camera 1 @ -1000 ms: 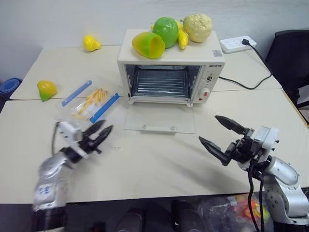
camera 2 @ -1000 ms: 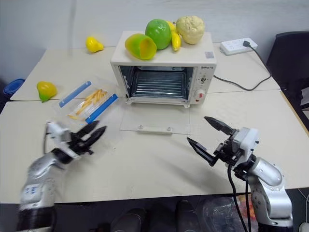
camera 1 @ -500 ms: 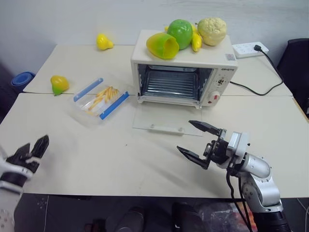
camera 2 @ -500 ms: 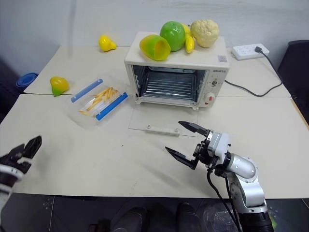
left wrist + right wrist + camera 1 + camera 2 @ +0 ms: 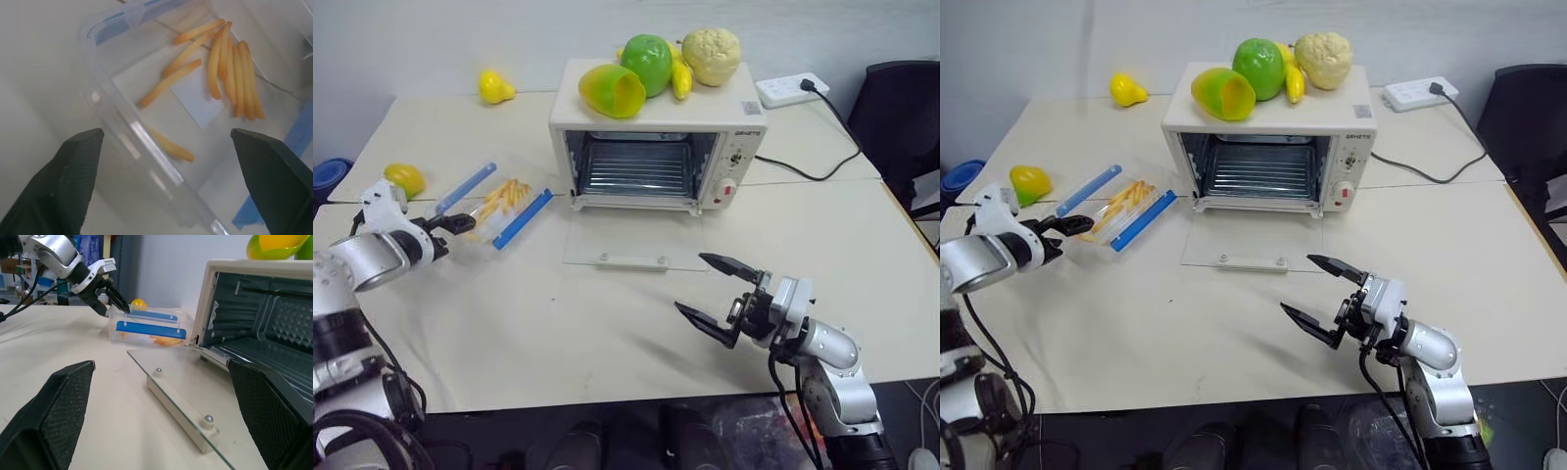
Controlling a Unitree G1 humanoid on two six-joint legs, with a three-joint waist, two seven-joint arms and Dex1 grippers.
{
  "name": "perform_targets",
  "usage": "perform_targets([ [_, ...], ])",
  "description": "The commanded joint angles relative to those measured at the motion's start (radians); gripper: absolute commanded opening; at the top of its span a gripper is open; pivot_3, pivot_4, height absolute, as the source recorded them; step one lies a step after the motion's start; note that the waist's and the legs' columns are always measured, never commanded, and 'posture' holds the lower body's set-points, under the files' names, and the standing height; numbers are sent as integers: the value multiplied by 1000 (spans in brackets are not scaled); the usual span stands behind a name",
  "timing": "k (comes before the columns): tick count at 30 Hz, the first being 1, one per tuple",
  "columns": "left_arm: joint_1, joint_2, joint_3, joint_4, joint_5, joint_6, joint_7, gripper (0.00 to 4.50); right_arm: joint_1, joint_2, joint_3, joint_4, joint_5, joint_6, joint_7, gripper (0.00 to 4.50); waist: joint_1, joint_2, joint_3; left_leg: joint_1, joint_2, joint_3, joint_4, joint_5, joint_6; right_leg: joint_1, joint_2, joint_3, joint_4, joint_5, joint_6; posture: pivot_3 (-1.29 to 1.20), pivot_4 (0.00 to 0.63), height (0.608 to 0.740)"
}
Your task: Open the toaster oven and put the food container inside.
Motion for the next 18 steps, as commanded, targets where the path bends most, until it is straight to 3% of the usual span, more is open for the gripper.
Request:
perform_targets([
  [1,-40,11,0,67,73,-24,-31,3289,11,11,-4,0,0,-49,3,4500,0,0,0,0,0,0,0,0,0,-1,0,1,0,0,0,0,150,740],
  [8,-56,22,68,150,151,-74,-46,1155,36,13,-15,23,-10,-100,-6,4500,1,0,0,0,-1,0,0,0,0,-2,0,1,0,0,0,0,150,740],
  [12,-44,81,76,159,182,-87,-129,63,40,8,-15,33,-7,-110,-5,4500,-1,0,0,0,-1,0,1,0,0,-2,0,1,0,0,0,0,150,740],
  [18,16,274,-82,138,263,-107,-440,14,55,-6,-15,31,2,-101,1,4500,0,0,0,0,-1,0,1,0,-1,-2,0,1,1,0,0,0,150,740],
])
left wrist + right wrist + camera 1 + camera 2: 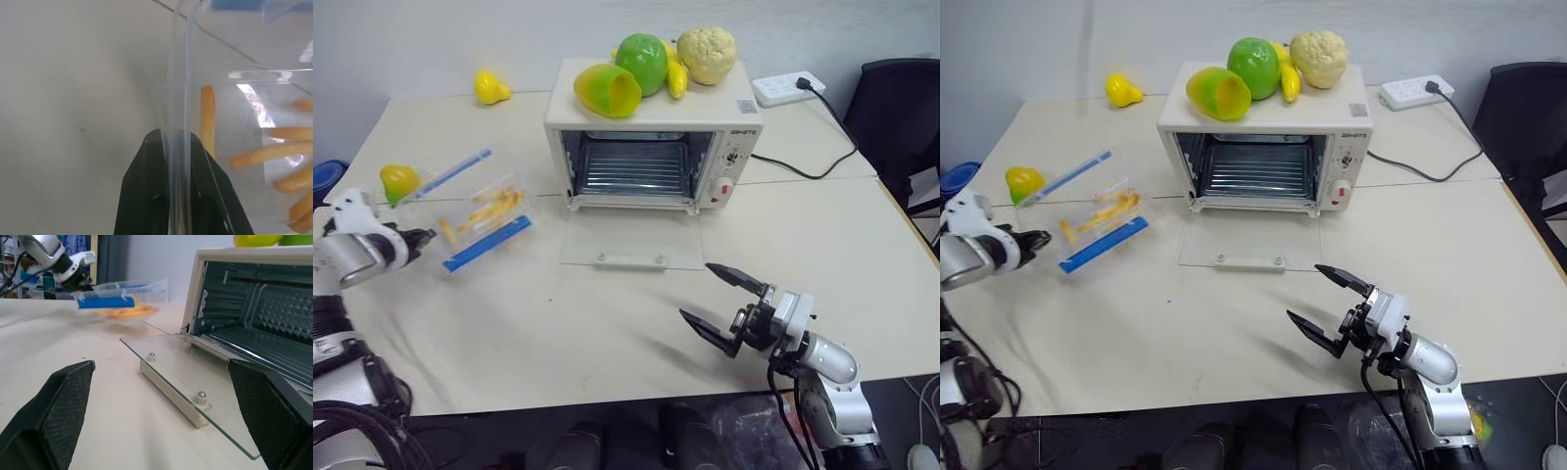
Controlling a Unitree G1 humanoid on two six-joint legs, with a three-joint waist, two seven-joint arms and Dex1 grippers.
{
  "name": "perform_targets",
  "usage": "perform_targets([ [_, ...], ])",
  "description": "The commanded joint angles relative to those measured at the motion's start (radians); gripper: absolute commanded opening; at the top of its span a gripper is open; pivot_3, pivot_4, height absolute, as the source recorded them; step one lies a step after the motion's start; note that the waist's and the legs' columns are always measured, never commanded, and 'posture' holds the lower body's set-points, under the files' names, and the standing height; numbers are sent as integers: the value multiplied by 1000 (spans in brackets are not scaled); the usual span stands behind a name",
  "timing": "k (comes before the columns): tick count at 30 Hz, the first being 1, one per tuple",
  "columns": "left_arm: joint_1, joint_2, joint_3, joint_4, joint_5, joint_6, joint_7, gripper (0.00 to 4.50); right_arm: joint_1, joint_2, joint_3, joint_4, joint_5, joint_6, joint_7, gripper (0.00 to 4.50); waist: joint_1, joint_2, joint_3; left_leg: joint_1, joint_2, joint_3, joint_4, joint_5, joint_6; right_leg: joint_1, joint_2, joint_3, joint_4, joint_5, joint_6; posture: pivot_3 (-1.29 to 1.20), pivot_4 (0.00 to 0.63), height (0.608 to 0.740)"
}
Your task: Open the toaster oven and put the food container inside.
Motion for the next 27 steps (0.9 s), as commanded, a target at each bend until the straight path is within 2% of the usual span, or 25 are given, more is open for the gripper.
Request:
perform_targets([
  [1,29,118,-109,-64,52,-42,-212,14,9,-14,-15,-23,15,-6,2,4500,1,0,0,0,0,0,0,0,0,0,0,0,0,0,0,0,150,740],
  [4,12,168,-189,-158,13,42,-351,14,20,-26,-25,-23,14,1,-1,4500,11,0,0,0,-1,-1,0,0,0,1,0,0,0,0,0,0,150,740],
  [6,-19,151,-230,-257,-29,128,-392,14,29,-36,-34,-24,15,7,-10,4500,22,0,0,-1,-2,-2,2,0,1,1,-1,0,0,0,0,0,150,740],
  [11,-144,-58,-281,-428,-34,262,-310,14,60,-52,-58,-38,11,25,-39,4500,36,-1,0,-2,-4,-3,5,0,3,3,-1,2,0,0,1,0,150,740],
  [17,-269,-325,-293,-402,37,269,-193,14,120,-52,-71,-101,9,48,-87,4500,9,-1,0,-2,0,-1,3,-1,1,-1,1,2,5,0,0,0,150,740],
  [20,-299,-391,-319,-354,79,233,-180,14,142,-41,-62,-143,1,64,-120,4500,0,-1,0,-1,-1,0,3,-1,1,-1,1,2,4,0,0,0,150,740],
  [24,-320,-431,-333,-312,118,206,-177,14,156,-33,-53,-184,-4,88,-159,4500,2,-1,0,-1,0,0,3,-2,0,-1,1,3,3,0,0,0,150,740],
  [27,-321,-445,-347,-290,148,183,-180,987,167,-30,-49,-209,-6,107,-179,4500,6,-1,0,-1,-1,0,3,-2,1,-1,1,3,0,0,0,0,150,740],
])
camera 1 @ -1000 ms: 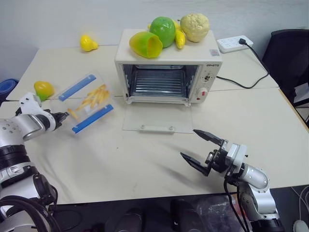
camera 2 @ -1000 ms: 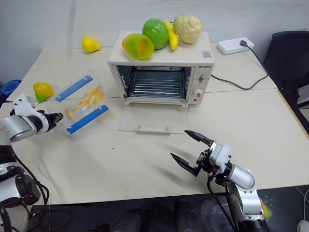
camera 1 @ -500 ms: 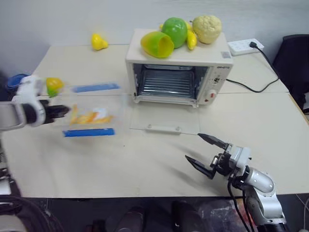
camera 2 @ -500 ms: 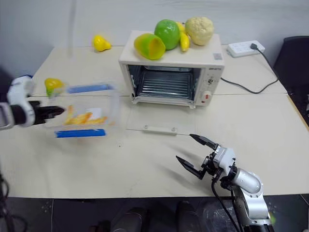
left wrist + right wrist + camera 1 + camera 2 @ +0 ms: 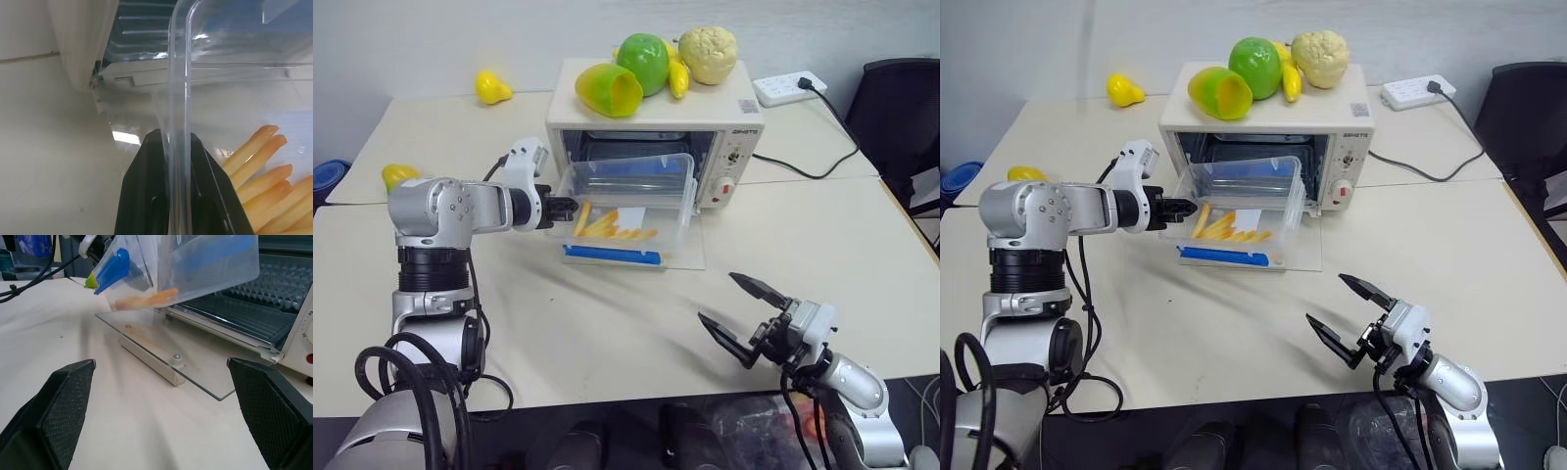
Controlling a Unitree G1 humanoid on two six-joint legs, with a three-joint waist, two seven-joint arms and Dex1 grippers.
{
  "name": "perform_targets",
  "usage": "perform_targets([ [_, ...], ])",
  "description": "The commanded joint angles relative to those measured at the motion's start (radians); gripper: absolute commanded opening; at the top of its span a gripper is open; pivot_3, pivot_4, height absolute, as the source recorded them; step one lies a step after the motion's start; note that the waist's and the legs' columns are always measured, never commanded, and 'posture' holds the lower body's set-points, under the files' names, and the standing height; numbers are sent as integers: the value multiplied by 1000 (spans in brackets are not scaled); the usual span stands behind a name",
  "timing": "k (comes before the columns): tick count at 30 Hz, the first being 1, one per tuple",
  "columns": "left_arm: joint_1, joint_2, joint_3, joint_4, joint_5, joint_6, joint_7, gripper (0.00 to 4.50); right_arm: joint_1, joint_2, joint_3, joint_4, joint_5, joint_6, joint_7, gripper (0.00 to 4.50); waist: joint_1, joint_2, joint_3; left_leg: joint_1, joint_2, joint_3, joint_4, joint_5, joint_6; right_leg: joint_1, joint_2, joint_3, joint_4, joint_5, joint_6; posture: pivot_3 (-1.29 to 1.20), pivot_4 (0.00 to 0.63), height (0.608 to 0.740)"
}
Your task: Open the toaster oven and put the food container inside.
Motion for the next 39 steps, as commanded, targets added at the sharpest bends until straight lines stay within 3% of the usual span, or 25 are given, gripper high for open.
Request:
perform_targets([
  [1,-28,-6,0,2,31,-42,-8,1255,12,4,7,-60,2,17,-25,4500,1,0,0,0,0,0,0,0,0,0,0,0,0,0,0,0,150,740],
  [6,-43,-41,53,27,33,-81,-11,2863,18,3,-5,-88,14,49,-55,4500,9,0,0,0,-1,0,1,0,0,1,0,0,0,0,0,0,150,740],
  [11,-36,-3,128,-2,-22,-209,-142,2863,15,-24,-15,-152,51,137,-75,4500,9,0,0,0,0,0,1,0,0,0,0,0,0,0,0,0,150,740],
  [13,-2,80,97,-21,-4,-289,-249,2863,10,-52,-10,-200,94,211,-73,4500,0,0,0,0,0,0,1,0,0,0,0,0,0,0,0,0,150,740],
  [15,58,187,32,-47,23,-410,-418,2895,4,-92,4,-243,121,299,-71,4108,-8,0,0,0,1,0,0,0,0,0,0,0,0,0,0,0,150,740],
  [18,224,343,-68,-89,104,-743,-735,2252,-23,-157,49,-286,111,425,-73,3182,-9,2,0,2,1,0,-2,-1,-1,0,1,2,-1,0,-1,0,150,740],
  [20,342,379,-98,-82,137,-957,-887,1685,-67,-182,93,-298,105,505,-82,2530,-1,2,0,2,1,0,-3,-1,-1,0,1,2,-1,-1,-1,0,150,740],
  [25,466,259,-136,-133,139,-1076,-892,41,-235,-164,191,-255,47,605,-109,673,37,1,0,-1,-2,-4,3,-1,2,2,-2,4,-3,1,0,0,150,740],
  [27,471,197,-165,-134,183,-1114,-841,0,-317,-136,224,-207,12,624,-128,21,43,0,0,-2,-2,-4,4,-1,3,2,-2,4,-4,2,1,0,150,740],
  [32,410,42,-172,-43,263,-1145,-650,0,-519,-40,241,-17,-90,614,-204,21,35,-1,0,-2,-1,-1,4,-1,3,1,-1,1,-4,2,1,0,150,740],
  [39,280,-95,-135,128,316,-1207,-443,0,-762,24,201,327,-189,464,-219,21,14,-1,0,-2,-1,-1,3,0,3,0,-1,-1,-3,2,1,0,150,740],
])
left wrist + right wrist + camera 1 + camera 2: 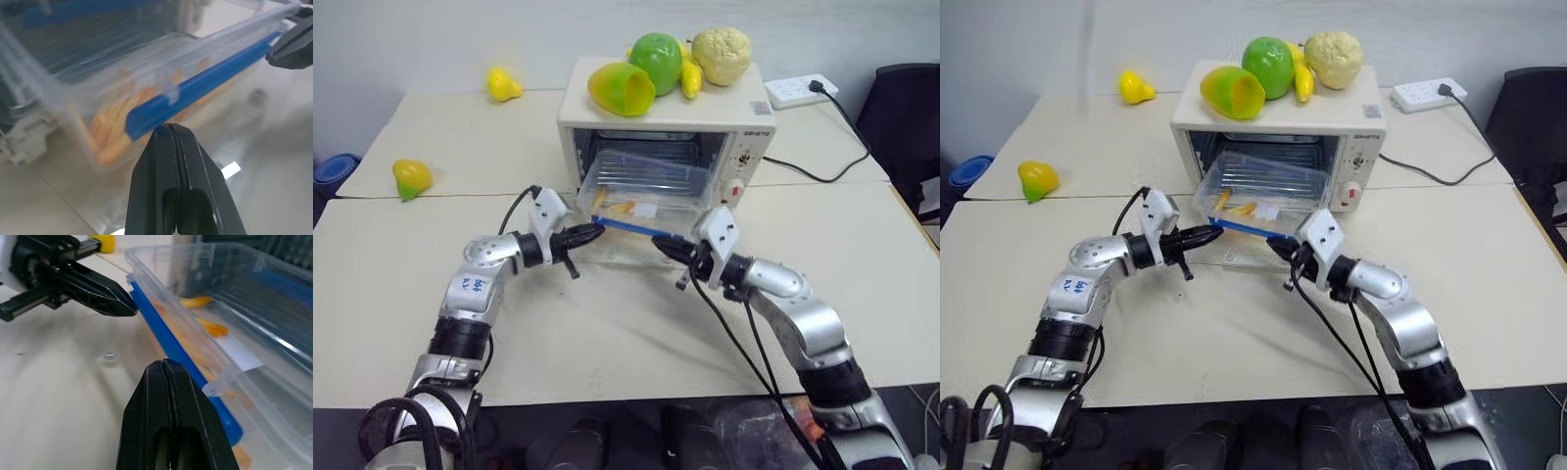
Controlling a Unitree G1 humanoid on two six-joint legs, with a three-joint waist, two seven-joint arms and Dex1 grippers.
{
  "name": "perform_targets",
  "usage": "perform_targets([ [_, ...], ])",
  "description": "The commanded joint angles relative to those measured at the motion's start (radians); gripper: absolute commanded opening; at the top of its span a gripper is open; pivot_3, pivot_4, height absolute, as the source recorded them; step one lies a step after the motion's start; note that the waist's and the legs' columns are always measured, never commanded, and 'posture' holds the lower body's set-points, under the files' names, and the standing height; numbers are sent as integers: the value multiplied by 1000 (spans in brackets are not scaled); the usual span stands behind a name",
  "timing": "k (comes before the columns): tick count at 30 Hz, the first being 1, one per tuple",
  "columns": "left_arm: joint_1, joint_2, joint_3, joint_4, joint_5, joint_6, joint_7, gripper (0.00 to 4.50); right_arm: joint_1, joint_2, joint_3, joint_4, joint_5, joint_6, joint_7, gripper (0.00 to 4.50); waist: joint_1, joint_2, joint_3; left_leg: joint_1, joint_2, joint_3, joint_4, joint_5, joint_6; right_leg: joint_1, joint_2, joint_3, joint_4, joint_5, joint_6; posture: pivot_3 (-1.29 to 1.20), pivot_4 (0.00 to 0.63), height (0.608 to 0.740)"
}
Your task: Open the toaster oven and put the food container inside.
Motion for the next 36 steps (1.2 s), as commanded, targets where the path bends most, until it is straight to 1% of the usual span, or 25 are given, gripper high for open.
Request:
perform_targets([
  [1,-59,-34,38,52,20,-63,86,0,-82,21,-31,122,-52,-103,-9,21,-6,0,0,0,0,0,0,0,0,0,0,0,0,0,0,0,150,740],
  [4,-106,-77,46,127,36,-109,148,0,-155,53,-43,257,-89,-173,-35,21,-20,0,0,0,0,0,-1,0,0,0,0,-1,3,0,0,0,150,740],
  [7,-153,-112,51,210,62,-166,206,0,-222,87,-60,381,-128,-241,-84,21,-24,0,0,0,0,0,-1,0,0,0,-1,-3,3,0,0,0,150,740],
  [11,-186,-133,62,283,79,-217,248,0,-263,133,-82,449,-131,-287,-103,21,-32,0,0,0,0,0,-1,0,0,0,-1,-3,3,0,0,0,150,740],
  [13,-163,-113,63,262,74,-226,214,0,-227,128,-77,393,-107,-256,-56,21,-39,0,0,0,1,-1,-1,0,0,0,-1,-3,3,0,0,0,150,740],
  [15,-117,-72,76,184,35,-183,145,0,-160,93,-80,278,-51,-184,26,21,-46,0,0,-1,1,-1,-1,0,0,-1,-1,-4,2,0,0,0,150,740],
  [17,-81,-37,89,118,3,-138,97,0,-110,63,-90,189,-12,-133,74,21,-48,0,0,-1,1,-1,-1,0,0,-1,-2,-5,2,0,0,0,150,740],
  [20,3,80,122,-9,-78,-51,-45,585,-4,-25,-144,49,50,-65,132,0,-50,1,0,-1,1,-1,-2,0,0,-2,-2,-5,2,0,0,0,150,740],
  [21,31,121,142,-44,-119,-29,-109,828,32,-56,-165,23,65,-63,157,0,-49,1,0,-1,1,-1,-2,0,0,-2,-1,-5,2,0,0,0,150,740],
  [22,59,161,161,-71,-153,-19,-168,1174,66,-85,-186,10,78,-64,179,0,-48,1,0,-1,1,-1,-2,0,0,-2,-1,-5,2,0,0,0,150,740],
  [23,98,222,182,-97,-182,-18,-249,1463,111,-126,-205,13,80,-82,216,0,-46,1,0,-1,1,-1,-2,0,0,-2,-1,-5,2,0,0,0,150,740],
  [25,176,335,234,-116,-251,-14,-428,2084,190,-195,-226,82,59,-162,291,0,-45,1,0,-1,1,-1,-2,-1,0,-1,-1,-5,2,0,0,0,150,740],
  [27,220,407,264,-108,-314,8,-565,2654,224,-222,-221,148,35,-238,339,0,-43,1,1,0,1,0,-3,-1,1,0,-2,-5,1,0,-1,0,150,740],
  [28,238,438,270,-103,-321,16,-602,2974,227,-222,-212,187,25,-262,351,0,-43,2,1,0,1,0,-3,-1,1,0,-2,-5,0,0,-1,0,150,740],
  [30,257,468,282,-113,-344,38,-645,3576,220,-205,-190,265,6,-313,376,0,-43,3,1,1,1,1,-2,-1,1,1,-2,-5,-3,0,-1,0,150,740],
  [31,262,471,289,-125,-359,46,-659,3679,212,-193,-178,299,-2,-333,387,0,-41,3,1,1,1,1,-2,-1,1,1,-2,-4,-3,0,-1,0,150,740],
  [32,264,476,288,-135,-367,60,-668,4070,203,-178,-171,324,-8,-355,396,0,-41,3,1,2,1,1,-2,-1,1,2,-2,-4,-2,0,-1,0,150,740],
  [33,266,476,288,-144,-374,71,-672,4285,192,-164,-167,346,-9,-374,403,0,-42,3,1,2,1,1,-2,-1,1,2,-2,-5,-2,0,-1,0,150,740],
  [34,265,464,295,-162,-389,83,-660,4472,174,-137,-163,363,-2,-385,406,0,-43,3,1,2,1,1,-2,-1,1,2,-2,-4,-1,0,-1,0,150,740],
  [36,260,437,314,-193,-420,117,-614,4472,137,-89,-154,391,1,-412,411,0,-45,3,1,2,2,1,-2,-1,1,1,-1,-5,-1,0,-1,0,150,740],
])
